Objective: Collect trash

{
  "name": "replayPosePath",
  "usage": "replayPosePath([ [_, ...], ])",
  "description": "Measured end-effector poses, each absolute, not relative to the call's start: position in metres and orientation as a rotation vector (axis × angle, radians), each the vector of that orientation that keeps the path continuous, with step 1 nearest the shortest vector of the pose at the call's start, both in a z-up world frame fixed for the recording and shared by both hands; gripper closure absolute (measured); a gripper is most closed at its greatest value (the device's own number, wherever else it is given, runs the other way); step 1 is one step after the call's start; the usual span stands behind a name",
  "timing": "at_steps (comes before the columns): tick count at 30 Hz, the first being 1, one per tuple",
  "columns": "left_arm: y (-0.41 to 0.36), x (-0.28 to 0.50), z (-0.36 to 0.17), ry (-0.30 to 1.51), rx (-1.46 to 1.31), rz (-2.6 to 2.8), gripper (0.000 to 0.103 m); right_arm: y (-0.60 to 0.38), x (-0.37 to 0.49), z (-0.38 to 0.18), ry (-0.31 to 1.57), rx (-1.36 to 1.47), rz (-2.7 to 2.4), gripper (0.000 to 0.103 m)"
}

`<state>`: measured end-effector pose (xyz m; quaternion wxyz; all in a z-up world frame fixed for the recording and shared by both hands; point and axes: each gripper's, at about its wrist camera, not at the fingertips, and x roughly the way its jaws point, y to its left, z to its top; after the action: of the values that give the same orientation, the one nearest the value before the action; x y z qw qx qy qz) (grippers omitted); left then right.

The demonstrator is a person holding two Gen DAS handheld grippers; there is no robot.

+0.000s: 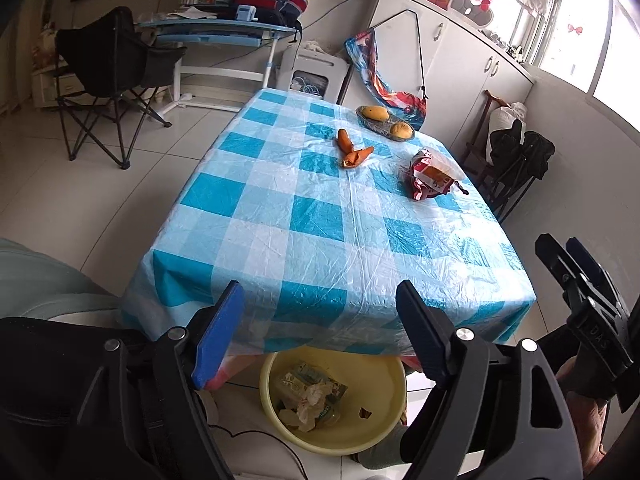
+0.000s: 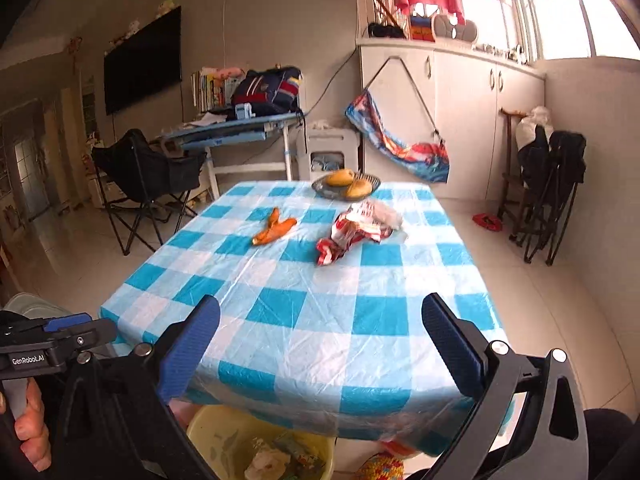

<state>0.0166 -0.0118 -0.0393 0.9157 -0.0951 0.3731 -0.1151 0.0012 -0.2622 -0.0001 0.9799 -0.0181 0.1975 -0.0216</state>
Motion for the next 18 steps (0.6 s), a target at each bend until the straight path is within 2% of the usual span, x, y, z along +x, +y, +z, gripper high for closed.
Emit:
replayPosePath([
  [2,-0.01,0.015,-0.035,0.739,-0.19,-0.214,0.021,-0.254,-0.004,-0.009,0.335,-0.103,-0.055,0.006],
  [6,-0.009,0.015,-0.033,0.731,-0.18,-0.194,0.02,-0.249,0.023,-0.033,0.563,-0.087,0.022,0.006],
  [18,-0.006,0.018,-0.036,0.732,-0.189,-0.174,0.018,-0.249,0.023,-0.044,0.624,-0.041,0.06,0.006],
])
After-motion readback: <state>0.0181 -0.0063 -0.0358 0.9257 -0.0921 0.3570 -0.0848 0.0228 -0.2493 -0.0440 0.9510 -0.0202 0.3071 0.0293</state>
